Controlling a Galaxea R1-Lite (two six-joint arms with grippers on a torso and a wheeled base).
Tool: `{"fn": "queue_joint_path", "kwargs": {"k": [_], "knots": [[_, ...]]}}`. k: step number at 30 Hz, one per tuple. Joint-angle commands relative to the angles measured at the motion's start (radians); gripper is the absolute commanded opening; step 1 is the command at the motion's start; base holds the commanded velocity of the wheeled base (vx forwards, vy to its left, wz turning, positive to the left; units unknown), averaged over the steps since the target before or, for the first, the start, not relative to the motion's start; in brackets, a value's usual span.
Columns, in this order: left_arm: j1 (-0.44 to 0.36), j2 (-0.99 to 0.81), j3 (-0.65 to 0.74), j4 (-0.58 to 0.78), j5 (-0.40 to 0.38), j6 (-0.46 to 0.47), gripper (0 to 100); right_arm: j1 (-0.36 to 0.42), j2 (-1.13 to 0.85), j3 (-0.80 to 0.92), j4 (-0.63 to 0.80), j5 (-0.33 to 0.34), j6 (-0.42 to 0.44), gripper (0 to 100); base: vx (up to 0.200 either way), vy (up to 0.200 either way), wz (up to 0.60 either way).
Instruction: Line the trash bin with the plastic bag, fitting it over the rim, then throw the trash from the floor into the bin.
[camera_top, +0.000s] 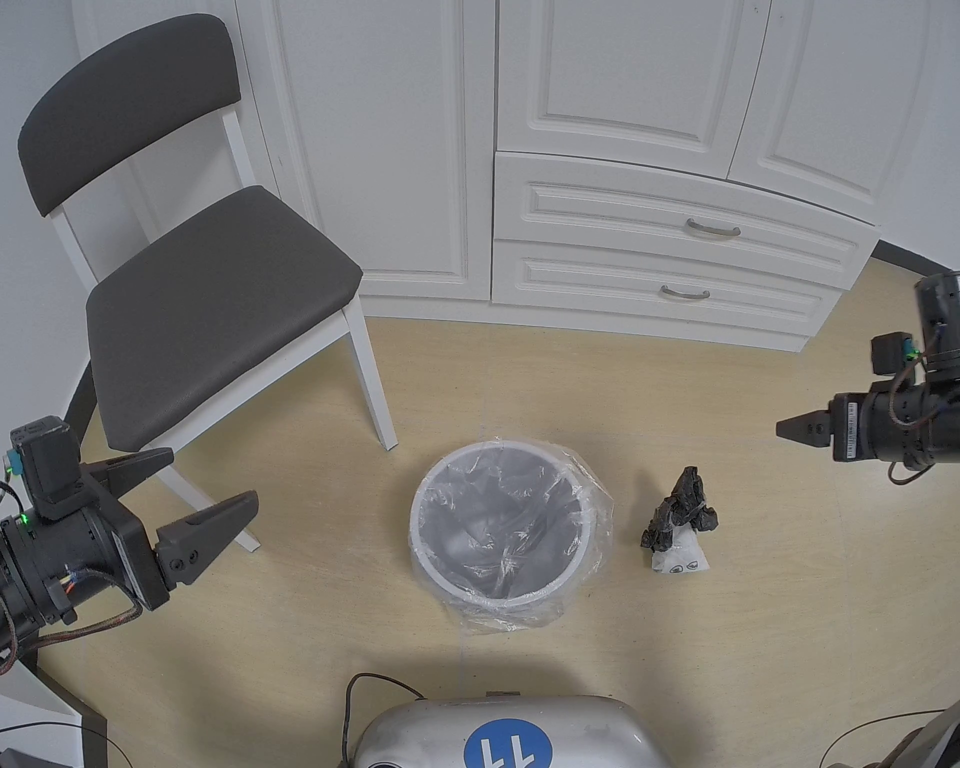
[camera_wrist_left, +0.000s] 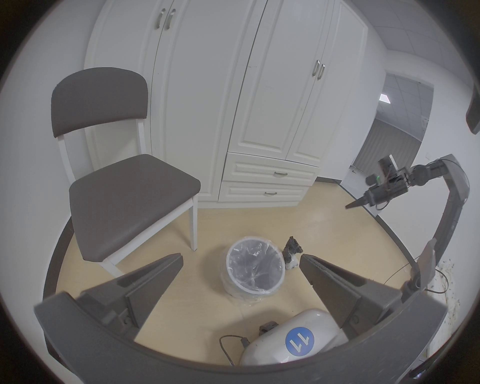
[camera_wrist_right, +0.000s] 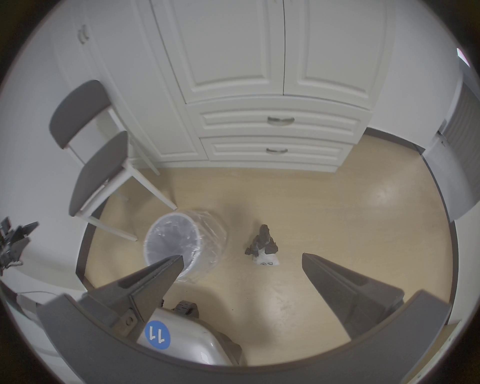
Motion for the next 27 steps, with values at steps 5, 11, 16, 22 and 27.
{"fn": "queue_joint_path", "kwargs": {"k": [5, 11, 16, 22, 27], "knots": [[0.002, -0.016, -0.017, -0.006, 0.117, 0.037, 100, -0.104, 0.556, -0.075, -0.2, 0.022, 0.013, 100, 0.0, 0.0, 0.0], [0.003, -0.025, -0.02, -0.009, 0.127, 0.04, 100, -0.145, 0.747, -0.156, -0.24, 0.028, 0.011, 100, 0.0, 0.0, 0.0], [0.005, -0.026, -0.02, -0.012, 0.127, 0.042, 100, -0.177, 0.91, -0.234, -0.296, 0.03, 0.016, 100, 0.0, 0.0, 0.0], [0.005, -0.034, -0.02, -0.012, 0.127, 0.063, 100, -0.187, 1.059, -0.345, -0.416, 0.112, 0.102, 100, 0.0, 0.0, 0.0], [0.005, -0.033, -0.016, -0.01, 0.127, 0.065, 100, -0.18, 1.188, -0.496, -0.41, 0.132, 0.159, 100, 0.0, 0.0, 0.0]]}}
